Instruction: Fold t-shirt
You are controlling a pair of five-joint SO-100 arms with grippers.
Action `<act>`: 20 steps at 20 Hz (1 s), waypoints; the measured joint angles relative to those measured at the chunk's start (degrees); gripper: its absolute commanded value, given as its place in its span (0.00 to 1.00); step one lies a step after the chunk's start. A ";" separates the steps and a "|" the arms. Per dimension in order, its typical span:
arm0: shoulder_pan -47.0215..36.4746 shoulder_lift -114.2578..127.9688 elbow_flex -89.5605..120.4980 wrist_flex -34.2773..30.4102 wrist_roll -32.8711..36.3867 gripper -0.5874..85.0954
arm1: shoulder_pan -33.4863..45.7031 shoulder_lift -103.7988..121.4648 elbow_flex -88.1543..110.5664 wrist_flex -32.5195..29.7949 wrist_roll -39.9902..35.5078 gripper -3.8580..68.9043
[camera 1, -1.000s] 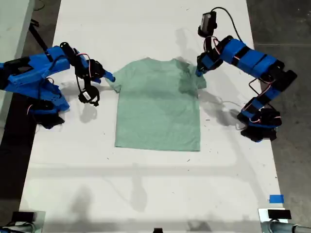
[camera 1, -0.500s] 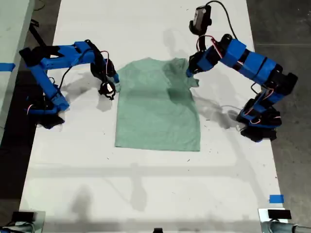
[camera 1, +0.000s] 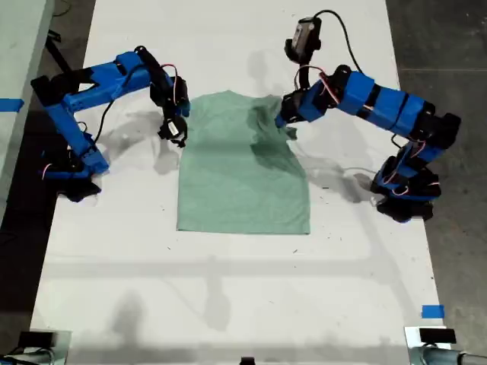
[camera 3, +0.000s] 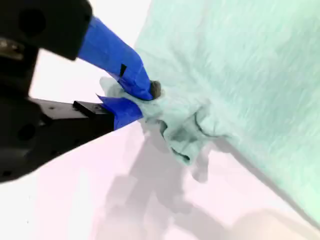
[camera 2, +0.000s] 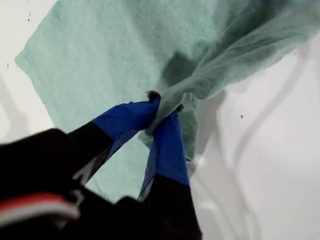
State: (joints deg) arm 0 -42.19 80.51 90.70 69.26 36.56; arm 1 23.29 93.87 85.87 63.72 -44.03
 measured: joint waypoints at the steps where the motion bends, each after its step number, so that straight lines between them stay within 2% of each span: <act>1: 1.93 0.18 -1.49 0.00 0.00 0.01 | 0.00 -2.20 -0.70 -2.72 0.26 0.04; 5: 8.35 0.09 -7.38 -2.02 0.09 0.01 | 0.00 -15.21 -4.57 -12.83 0.70 0.04; 10: 12.48 -3.43 -15.73 -3.25 0.44 0.01 | -2.64 -33.49 -17.23 -18.11 3.78 0.04; 14: 12.66 -7.65 -20.92 -3.16 0.44 0.01 | -6.94 -36.47 -22.50 -21.36 5.98 0.04; 15: 12.66 -8.17 -21.27 -3.16 0.44 0.01 | -8.09 -36.65 -23.55 -21.62 6.15 0.20; 16: 12.66 -8.44 -21.36 -3.16 0.44 0.01 | -9.14 -36.65 -24.35 -21.53 6.06 0.42; 18: 12.66 -9.58 -21.80 -3.16 0.44 0.01 | -10.11 -36.65 -26.98 -17.67 6.86 0.38; 20: 12.83 -10.99 -22.24 -3.25 0.62 0.01 | -10.02 -32.96 -27.42 -8.09 7.91 0.33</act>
State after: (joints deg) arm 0 -29.36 69.52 68.47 66.01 37.18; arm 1 13.27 60.91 58.45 55.63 -36.12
